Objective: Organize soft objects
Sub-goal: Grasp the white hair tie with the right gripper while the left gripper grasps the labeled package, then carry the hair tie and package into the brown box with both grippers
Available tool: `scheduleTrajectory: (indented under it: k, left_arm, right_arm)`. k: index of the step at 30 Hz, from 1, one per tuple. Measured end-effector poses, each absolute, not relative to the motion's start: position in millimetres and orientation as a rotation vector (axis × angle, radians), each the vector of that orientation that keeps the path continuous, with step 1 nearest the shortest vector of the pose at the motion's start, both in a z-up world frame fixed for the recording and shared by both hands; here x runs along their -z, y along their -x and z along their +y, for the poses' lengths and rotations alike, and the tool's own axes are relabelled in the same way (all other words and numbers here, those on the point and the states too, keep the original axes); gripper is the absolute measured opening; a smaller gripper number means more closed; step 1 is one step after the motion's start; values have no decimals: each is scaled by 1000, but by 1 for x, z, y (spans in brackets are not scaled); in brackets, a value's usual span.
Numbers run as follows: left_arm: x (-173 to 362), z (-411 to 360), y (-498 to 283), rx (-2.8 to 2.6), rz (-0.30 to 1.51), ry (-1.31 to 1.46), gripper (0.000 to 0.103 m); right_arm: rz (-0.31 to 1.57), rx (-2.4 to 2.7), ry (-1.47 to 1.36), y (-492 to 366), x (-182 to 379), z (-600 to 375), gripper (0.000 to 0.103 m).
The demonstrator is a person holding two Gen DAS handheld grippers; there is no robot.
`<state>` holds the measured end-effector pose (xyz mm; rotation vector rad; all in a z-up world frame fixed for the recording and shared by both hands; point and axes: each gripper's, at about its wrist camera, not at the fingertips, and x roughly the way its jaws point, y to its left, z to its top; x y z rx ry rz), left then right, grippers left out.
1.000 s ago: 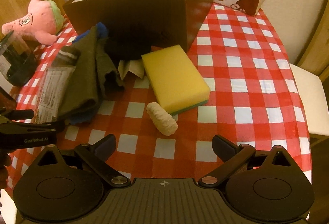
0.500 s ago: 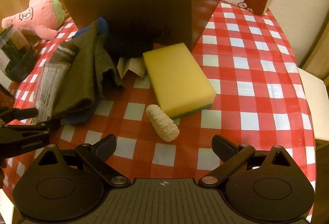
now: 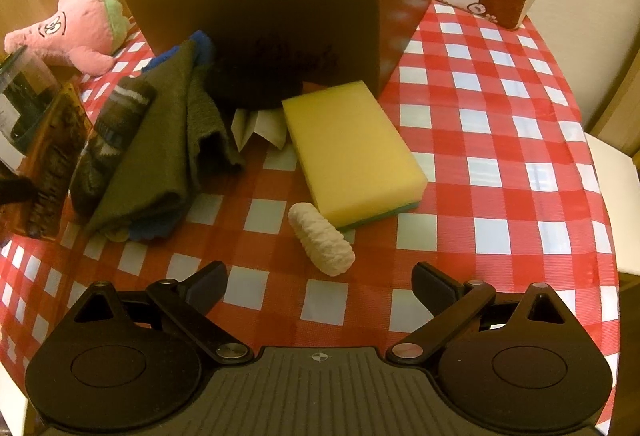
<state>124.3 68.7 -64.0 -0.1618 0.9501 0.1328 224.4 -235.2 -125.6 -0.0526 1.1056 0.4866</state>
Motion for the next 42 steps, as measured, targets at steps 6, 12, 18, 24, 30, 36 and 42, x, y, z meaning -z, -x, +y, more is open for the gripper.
scheduleTrajectory:
  k: [6, 12, 18, 24, 30, 36, 42]
  left_arm:
    - [75, 87, -133, -174, 1002, 166, 15]
    - [86, 92, -143, -168, 1020, 158, 16]
    - [86, 87, -147, -177, 1007, 82, 4]
    - [77, 90, -138, -188, 989, 73, 2]
    - [69, 89, -127, -216, 981, 71, 2]
    - [65, 87, -112, -247, 991, 91, 2]
    - [55, 77, -101, -252, 974, 92, 2]
  right_arm:
    - [1102, -485, 53, -224, 126, -233, 98]
    - [1087, -492, 66, -223, 125, -232, 94]
    - [1051, -523, 105, -222, 124, -230, 75]
    - [1021, -543, 140, -226, 126, -226, 53]
    - [993, -566, 206, -225, 130, -221, 22]
    - [986, -605, 219, -216, 129, -222, 14]
    - [961, -653, 183, -207, 114, -226, 12]
